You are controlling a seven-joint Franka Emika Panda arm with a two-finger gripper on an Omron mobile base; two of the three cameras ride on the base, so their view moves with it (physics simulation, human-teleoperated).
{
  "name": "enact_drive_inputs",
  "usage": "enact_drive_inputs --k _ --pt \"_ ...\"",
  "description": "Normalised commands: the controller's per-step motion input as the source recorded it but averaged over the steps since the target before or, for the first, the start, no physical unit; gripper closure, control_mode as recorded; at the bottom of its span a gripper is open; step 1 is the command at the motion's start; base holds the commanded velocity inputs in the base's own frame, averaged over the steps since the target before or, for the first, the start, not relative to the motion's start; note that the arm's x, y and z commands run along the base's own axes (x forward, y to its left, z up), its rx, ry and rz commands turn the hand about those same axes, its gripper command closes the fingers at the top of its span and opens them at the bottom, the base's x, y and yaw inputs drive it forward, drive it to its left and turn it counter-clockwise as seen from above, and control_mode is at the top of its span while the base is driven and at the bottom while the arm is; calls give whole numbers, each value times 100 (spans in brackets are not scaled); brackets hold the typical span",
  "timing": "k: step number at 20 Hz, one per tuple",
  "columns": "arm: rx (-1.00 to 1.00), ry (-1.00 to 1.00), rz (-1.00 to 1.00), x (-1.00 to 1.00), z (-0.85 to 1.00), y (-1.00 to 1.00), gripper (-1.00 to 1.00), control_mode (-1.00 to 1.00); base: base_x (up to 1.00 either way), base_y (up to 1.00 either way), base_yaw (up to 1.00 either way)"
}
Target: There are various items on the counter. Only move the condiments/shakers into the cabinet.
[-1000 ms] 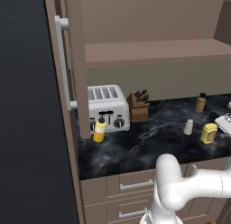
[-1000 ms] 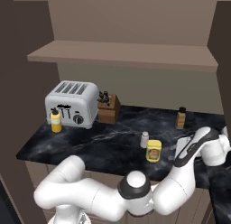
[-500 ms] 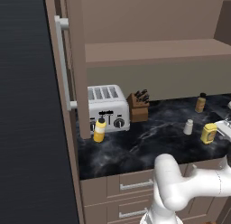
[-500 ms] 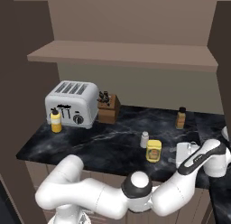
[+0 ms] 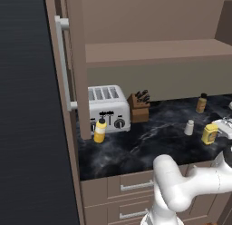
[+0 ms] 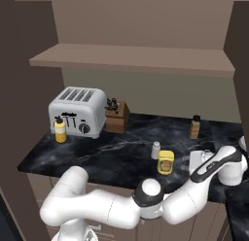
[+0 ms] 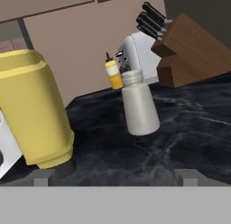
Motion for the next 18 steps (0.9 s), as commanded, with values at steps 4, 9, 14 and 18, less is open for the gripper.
enact_drive_inputs --k 4,9,14,18 --pt "0 4 0 8 0 0 -100 -100 0 0 0" --pt "0 0 0 0 0 1 -100 -100 0 0 0" --pt "0 0 0 0 0 11 -100 -100 0 0 0" --pt "0 0 0 -1 0 24 -100 -100 0 0 0"
